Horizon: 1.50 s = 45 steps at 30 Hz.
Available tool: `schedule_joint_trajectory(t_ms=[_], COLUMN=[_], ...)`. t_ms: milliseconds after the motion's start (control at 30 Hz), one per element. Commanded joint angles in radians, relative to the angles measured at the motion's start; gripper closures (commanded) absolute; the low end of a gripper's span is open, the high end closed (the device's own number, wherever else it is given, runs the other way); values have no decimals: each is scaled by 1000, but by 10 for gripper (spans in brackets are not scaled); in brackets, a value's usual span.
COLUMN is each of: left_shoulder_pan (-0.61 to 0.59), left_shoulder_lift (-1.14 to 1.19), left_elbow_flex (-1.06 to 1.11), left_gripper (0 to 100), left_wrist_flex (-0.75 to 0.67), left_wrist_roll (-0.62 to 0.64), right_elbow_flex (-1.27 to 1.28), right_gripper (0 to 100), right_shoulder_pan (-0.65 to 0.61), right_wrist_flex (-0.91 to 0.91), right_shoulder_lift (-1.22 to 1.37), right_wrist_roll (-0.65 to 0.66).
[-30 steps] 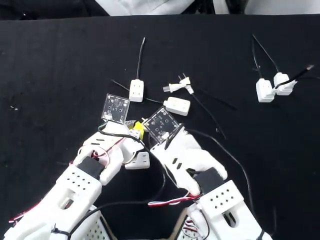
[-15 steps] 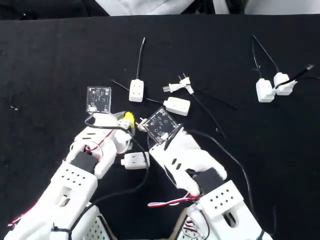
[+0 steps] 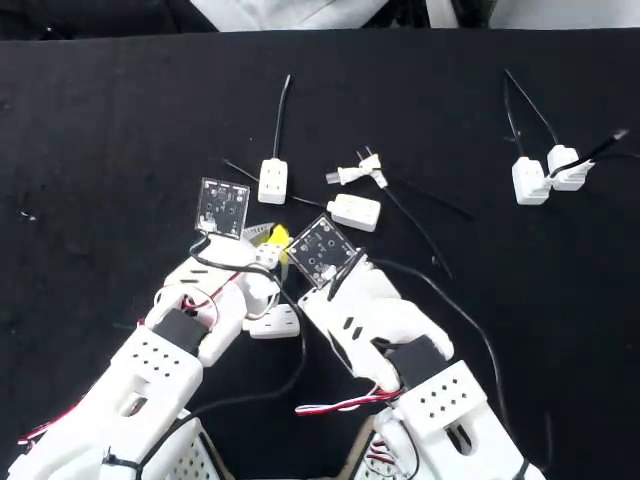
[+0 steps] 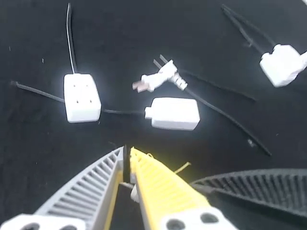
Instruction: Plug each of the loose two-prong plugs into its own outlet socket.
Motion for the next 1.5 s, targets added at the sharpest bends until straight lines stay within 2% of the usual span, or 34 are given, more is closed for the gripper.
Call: schedule_joint_trajectory(t_ms=[0,233,400,500,600,767,833,967,1067,1233,1467], left_shoulder_pan=[12,10,1,-48,-137,-394,-453,-460,-466,-466,-463], left_shoulder_lift=[37,143,107,35,-77,-203,-196,-115,-44,3,12], left_elbow_flex=[-12,-73,-67,-65,-96,-171,-208,-220,-188,-124,21], left_gripper=[971,971,971,971,971,971,971,971,971,971,971], left_wrist_flex=[-15,-12,-9,21,141,385,522,770,853,870,709], left_wrist_roll=[-11,-9,-12,-12,-12,-21,-115,-376,-437,-443,-437], right_elbow_flex=[-12,-12,-12,-12,-12,-59,-94,-186,-236,-331,-507], right_gripper=[988,988,988,988,988,988,988,988,988,988,988], right_shoulder_pan=[-9,-9,-9,-8,-6,-5,-5,-8,-9,-9,-106], right_wrist_flex=[2,2,2,2,2,87,137,292,353,506,720], right_shoulder_lift=[-30,-30,-30,-30,-27,-27,-25,-25,-25,-24,71], right_wrist_roll=[-6,-3,0,0,-3,2,6,126,192,351,486])
